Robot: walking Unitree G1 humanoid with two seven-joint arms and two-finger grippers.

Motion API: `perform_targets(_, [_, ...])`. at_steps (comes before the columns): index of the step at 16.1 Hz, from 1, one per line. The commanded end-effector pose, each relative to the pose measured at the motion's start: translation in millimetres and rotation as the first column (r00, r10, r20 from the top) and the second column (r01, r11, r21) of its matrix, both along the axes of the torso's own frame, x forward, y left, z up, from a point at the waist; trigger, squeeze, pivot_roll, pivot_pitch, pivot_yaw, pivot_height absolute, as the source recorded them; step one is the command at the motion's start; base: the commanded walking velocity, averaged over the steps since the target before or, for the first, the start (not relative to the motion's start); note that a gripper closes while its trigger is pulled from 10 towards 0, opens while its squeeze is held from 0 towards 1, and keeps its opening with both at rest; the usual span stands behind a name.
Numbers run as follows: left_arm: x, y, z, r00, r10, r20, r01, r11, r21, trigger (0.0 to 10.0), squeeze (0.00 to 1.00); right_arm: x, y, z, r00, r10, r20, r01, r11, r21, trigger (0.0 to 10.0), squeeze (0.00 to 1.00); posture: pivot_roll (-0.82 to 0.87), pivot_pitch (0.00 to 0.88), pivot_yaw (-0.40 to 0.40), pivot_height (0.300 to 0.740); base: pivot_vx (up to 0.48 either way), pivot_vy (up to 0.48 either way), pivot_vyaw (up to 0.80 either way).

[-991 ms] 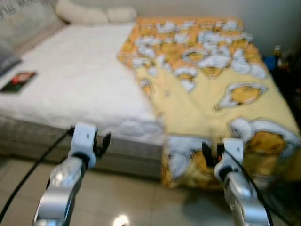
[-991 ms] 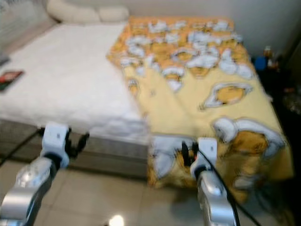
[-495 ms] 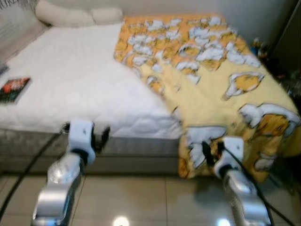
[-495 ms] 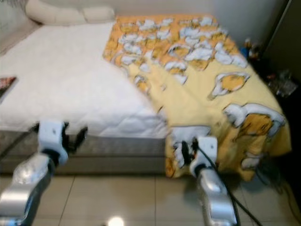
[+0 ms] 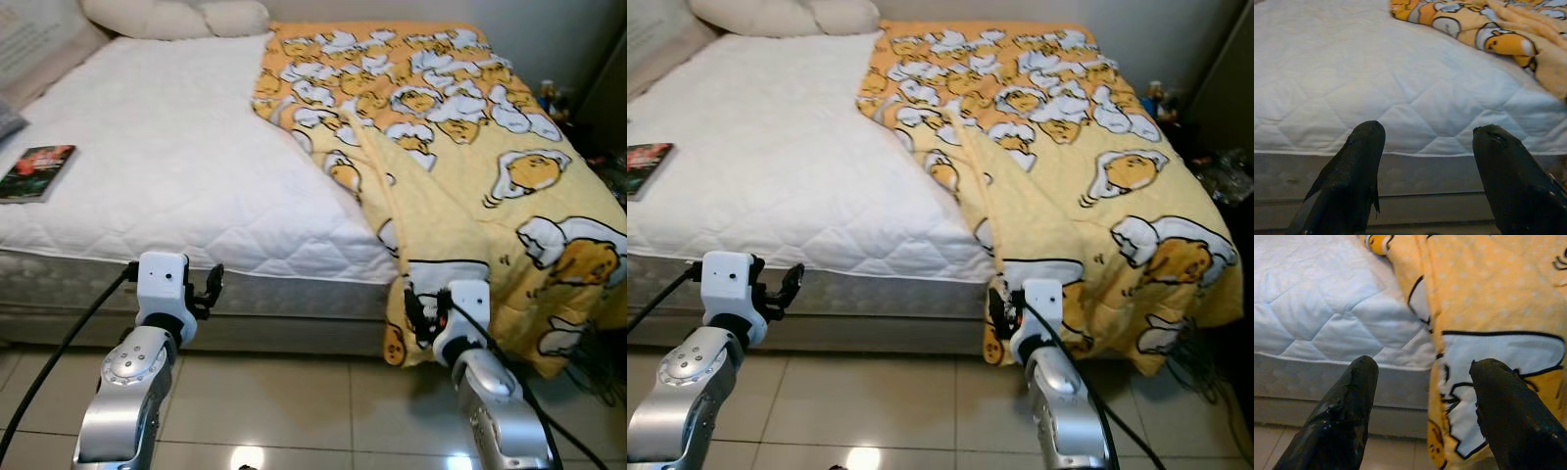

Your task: Clean up the room

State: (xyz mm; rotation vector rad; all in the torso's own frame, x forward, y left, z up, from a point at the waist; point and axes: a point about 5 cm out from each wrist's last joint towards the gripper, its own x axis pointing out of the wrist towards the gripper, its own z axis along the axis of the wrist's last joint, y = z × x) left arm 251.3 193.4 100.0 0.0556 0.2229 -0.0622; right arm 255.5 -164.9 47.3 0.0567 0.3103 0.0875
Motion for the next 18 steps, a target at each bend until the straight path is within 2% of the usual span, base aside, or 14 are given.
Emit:
perform_targets(1, [-1.7,0.8,2.7,1.0,0.009,0.017,-0.009,1.0,-0.002,10.0,0.0,2.2,1.1,4.2,1.0,0.012,0.021,-0.012,1.0,-0.005,10.0,0.0,-0.02,0.0,0.035,0.74,0.251,0.0,0.0])
perform_targets(13, [0.0,4.0,4.0,0.999,0.021,0.029,-0.02,1.0,-0.001,10.0,0.0,12.5,4.1,12.4,0.997,0.06,0.041,-0.059,0.998,-0.034,10.0,0.0,-0.02,0.0,0.023,0.74,0.276,0.0,0.0])
perform_targets(16, [1.6,4.2,4.6,1.0,0.01,0.03,-0.01,1.0,0.009,10.0,0.0,14.3,5.7,11.8,0.998,0.064,0.03,-0.063,0.997,-0.037,10.0,0.0,-0.03,0.0,0.024,0.74,0.299,0.0,-0.58])
perform_targets(18, [2.0,4.9,4.8,0.999,0.009,0.031,-0.009,1.0,0.011,10.0,0.0,14.9,6.7,12.9,0.997,0.073,0.036,-0.071,0.997,-0.041,10.0,0.0,-0.03,0.0,0.026,0.74,0.3,0.0,0.0])
